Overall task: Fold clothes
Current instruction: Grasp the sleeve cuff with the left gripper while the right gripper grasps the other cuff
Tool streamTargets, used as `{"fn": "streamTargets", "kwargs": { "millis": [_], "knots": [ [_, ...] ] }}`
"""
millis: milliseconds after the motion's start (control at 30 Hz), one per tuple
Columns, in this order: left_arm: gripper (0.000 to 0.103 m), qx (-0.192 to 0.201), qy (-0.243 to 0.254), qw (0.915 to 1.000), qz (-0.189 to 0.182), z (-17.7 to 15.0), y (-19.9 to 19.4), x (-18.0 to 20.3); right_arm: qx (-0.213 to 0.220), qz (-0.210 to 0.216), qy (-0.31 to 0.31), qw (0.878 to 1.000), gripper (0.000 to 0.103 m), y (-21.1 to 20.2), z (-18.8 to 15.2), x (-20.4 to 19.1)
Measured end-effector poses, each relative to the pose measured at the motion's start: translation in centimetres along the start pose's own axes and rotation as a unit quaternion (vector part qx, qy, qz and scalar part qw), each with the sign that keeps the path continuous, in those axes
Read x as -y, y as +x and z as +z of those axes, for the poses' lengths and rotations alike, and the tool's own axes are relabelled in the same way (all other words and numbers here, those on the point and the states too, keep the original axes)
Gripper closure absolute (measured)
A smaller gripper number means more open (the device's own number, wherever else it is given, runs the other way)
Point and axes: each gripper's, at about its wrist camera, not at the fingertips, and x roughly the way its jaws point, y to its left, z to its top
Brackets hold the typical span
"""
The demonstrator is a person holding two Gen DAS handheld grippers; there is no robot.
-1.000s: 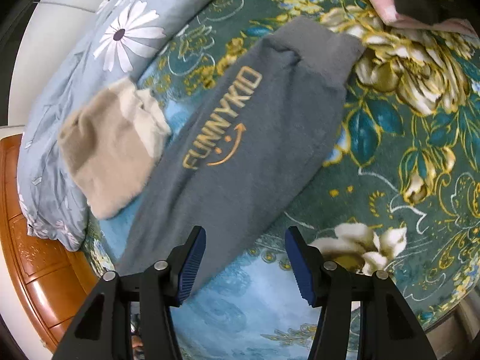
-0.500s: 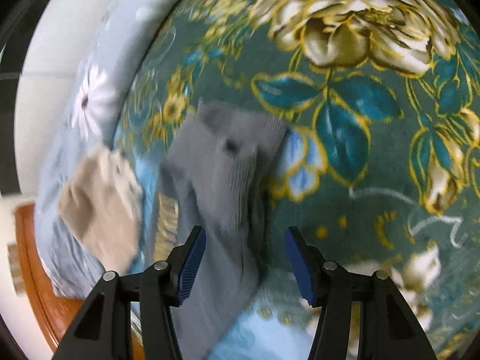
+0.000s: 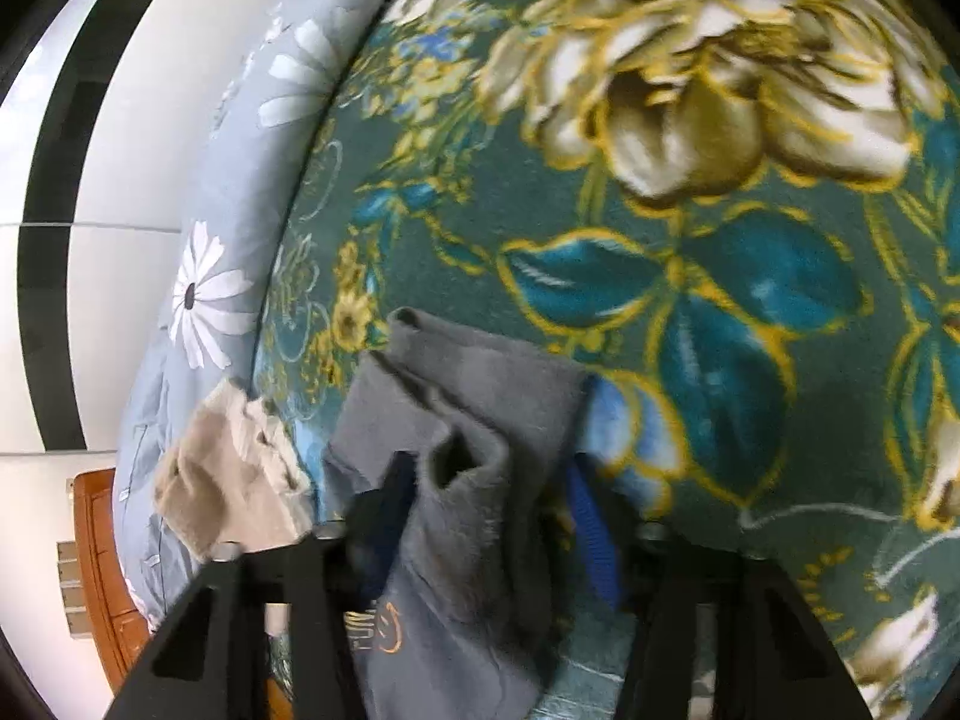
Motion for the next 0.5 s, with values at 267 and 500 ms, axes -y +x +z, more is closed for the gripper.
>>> {"fn": "streamTargets", "kwargs": {
  "millis": [267, 500],
  "knots": [
    [0.086, -0.008, 0.027, 0.9928, -0.116, -0.9, -5.2, 1.1, -0.001, 0.068, -0.066, 0.995, 0.092, -5.9, 0.1, -4.2],
    [0.085, -0.037, 0.084, 0.9939, -0.062, -2.0, -4.9, -2.2, 0.009, 0.028, -0.102, 0.994, 0.092, -11.7, 0.5, -1.1]
  ]
}}
